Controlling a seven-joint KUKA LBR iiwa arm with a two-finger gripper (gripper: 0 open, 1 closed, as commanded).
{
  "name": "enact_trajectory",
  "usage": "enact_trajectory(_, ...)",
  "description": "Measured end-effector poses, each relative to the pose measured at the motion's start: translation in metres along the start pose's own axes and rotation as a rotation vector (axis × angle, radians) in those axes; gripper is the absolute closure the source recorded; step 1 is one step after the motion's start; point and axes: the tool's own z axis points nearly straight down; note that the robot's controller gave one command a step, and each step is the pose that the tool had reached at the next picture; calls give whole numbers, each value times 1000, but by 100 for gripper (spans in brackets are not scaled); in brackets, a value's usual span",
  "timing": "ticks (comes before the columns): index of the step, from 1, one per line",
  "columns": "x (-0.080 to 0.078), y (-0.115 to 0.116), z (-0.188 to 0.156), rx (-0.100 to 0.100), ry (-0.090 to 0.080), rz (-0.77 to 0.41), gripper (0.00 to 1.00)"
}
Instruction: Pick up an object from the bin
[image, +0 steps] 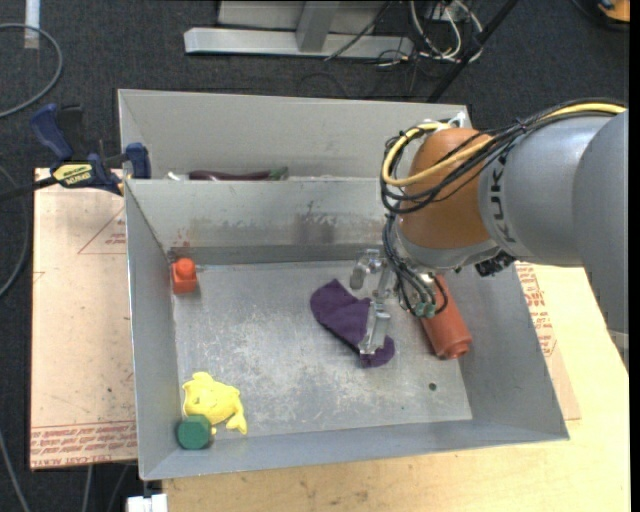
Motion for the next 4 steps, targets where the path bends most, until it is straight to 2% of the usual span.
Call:
enact_trajectory(1,11,9,32,-1,5,-14,0)
enact_trajectory(2,14,13,49,-5,0,44,100)
enact_trajectory(4,15,12,45,-4,1,55,100)
